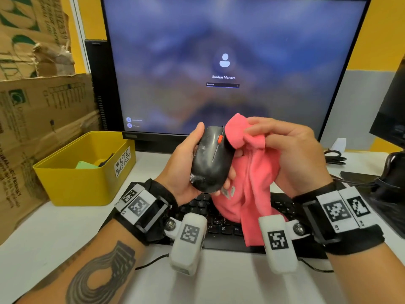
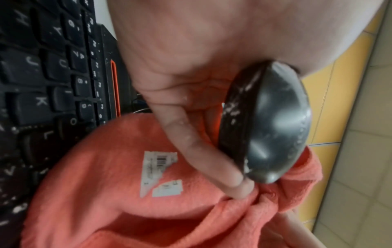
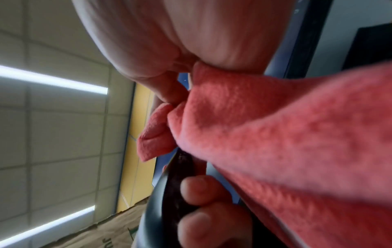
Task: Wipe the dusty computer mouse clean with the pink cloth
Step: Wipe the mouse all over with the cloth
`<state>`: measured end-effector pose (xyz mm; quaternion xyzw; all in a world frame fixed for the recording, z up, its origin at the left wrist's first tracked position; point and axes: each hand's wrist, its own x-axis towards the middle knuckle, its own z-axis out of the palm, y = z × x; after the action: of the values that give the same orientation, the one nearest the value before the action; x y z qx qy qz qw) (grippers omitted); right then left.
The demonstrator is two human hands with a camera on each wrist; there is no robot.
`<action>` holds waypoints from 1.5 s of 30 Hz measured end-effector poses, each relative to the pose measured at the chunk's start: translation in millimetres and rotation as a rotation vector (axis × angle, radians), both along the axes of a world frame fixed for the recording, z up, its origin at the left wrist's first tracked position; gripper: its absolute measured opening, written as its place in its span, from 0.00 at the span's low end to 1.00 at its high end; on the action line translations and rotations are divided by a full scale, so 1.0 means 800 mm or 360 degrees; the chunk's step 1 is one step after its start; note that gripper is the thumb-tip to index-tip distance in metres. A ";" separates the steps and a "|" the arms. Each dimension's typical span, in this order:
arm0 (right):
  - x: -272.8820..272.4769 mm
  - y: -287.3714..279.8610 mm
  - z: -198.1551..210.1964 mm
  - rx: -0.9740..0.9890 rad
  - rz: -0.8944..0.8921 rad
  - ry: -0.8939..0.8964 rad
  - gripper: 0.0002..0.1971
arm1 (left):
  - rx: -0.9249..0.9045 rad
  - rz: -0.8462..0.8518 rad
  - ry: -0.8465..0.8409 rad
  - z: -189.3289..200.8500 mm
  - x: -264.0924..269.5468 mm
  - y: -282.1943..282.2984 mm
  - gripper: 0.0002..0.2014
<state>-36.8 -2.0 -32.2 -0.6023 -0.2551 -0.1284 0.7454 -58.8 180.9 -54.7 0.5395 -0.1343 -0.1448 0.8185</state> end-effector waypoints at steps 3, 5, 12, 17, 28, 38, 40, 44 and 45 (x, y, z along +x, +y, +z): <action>-0.003 0.001 -0.006 -0.0277 -0.0126 -0.0233 0.16 | -0.0001 0.0010 -0.0022 0.001 0.000 -0.002 0.40; -0.008 0.003 -0.009 -0.0564 -0.0227 -0.0436 0.12 | -0.0016 0.0027 -0.0029 0.001 -0.002 -0.004 0.39; 0.005 0.004 -0.019 -0.0730 -0.0629 -0.0602 0.06 | 0.0139 0.0021 -0.0030 -0.007 0.002 -0.006 0.36; -0.005 0.005 -0.016 -0.0822 -0.0421 -0.0636 0.05 | 0.0000 0.0222 0.0028 -0.008 0.005 -0.006 0.31; 0.008 -0.003 -0.018 -0.0686 -0.0658 -0.0719 0.05 | -0.0050 0.0243 -0.0012 -0.008 0.002 -0.009 0.28; 0.010 0.011 -0.029 -0.0703 -0.0763 -0.0649 0.09 | 0.0003 0.0333 -0.0019 -0.013 0.010 -0.002 0.26; 0.013 0.006 -0.024 -0.0626 -0.0870 -0.0612 0.12 | -0.0034 0.0321 -0.0046 -0.015 0.010 -0.006 0.27; -0.004 0.009 -0.012 -0.0496 -0.0687 -0.0617 0.10 | -0.0017 0.0456 -0.0109 -0.020 0.018 -0.010 0.26; -0.010 0.017 -0.013 -0.0544 -0.0594 -0.0644 0.09 | 0.0004 0.0474 -0.0119 -0.022 0.019 -0.010 0.24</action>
<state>-45.0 11.4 -42.5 -0.7173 -0.3012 -0.3355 0.5312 -43.4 173.2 -72.0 0.5594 -0.0830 -0.0017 0.8247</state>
